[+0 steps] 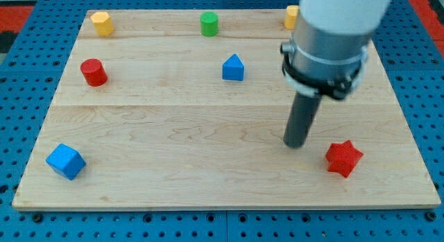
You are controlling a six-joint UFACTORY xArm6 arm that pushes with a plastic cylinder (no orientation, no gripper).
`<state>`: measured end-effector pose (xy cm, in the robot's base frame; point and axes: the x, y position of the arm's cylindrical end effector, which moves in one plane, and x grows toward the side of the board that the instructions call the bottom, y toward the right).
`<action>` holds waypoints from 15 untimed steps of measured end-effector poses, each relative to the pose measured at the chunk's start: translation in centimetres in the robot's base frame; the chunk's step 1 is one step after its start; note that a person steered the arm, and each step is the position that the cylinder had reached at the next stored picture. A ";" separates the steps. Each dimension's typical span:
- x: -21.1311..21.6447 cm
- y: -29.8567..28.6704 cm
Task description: Move the blue triangle horizontally to the right of the blue cube
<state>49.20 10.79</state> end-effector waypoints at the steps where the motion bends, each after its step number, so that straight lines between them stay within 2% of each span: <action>1: -7.2 1.2; 2: -12.0 0.4; 3: -13.4 0.0; 5: -12.0 -9.7; 6: -12.0 -10.7; 9: -12.0 -10.8; 12: -14.2 -11.3; 15: -20.1 -10.9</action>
<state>29.06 -0.07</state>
